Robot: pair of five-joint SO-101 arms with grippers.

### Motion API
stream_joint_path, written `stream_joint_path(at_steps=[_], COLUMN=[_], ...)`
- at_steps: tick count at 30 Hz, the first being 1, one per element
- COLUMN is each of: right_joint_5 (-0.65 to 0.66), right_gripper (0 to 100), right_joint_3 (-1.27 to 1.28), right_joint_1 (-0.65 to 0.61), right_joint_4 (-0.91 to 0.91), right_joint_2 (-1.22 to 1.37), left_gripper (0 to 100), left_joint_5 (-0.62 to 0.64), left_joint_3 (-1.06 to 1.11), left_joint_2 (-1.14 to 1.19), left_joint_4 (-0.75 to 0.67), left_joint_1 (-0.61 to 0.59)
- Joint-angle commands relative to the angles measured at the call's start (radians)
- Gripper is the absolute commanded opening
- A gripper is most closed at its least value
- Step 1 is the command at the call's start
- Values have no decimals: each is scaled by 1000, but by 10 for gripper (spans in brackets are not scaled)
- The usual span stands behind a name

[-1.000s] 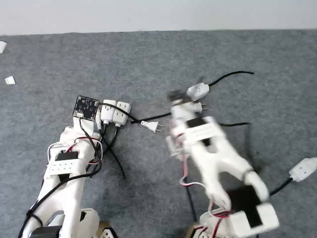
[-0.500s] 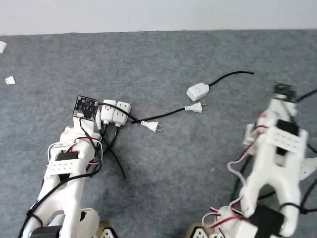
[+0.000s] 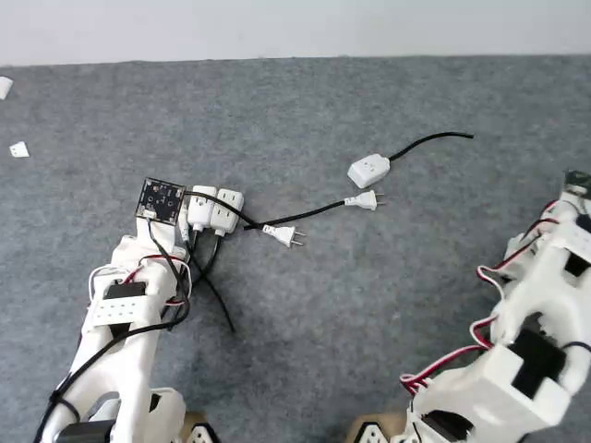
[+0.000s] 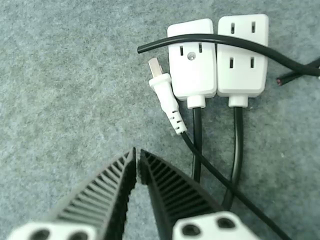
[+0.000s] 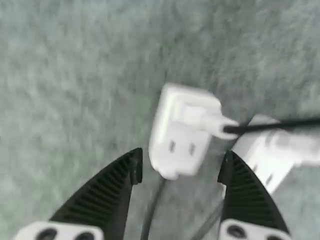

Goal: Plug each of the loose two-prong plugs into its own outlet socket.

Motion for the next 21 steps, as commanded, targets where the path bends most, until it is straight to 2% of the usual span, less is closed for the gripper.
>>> stream_joint_path(at_steps=[1,5,9,12,16,18,21], right_joint_5=[-12,-94,-190,-230,-193,-152,-170], right_gripper=[237,233,152,72,12,12,12], right_joint_3=[-54,-35,141,374,723,744,730], right_joint_1=[-53,-127,-295,-461,-556,-572,-607], right_joint_4=[114,249,249,50,-446,-492,-512], right_joint_2=[-179,-358,-512,-596,-625,-618,-575], left_gripper=[51,149,162,162,158,127,58], left_joint_5=[9,9,9,12,18,57,143], left_joint_3=[-33,-35,-35,-35,-35,-61,-122], left_joint_2=[-28,-23,-21,-20,-20,-18,35], left_joint_4=[-32,-31,-31,-31,-28,-28,-28], left_joint_1=[-6,-6,0,11,71,103,147])
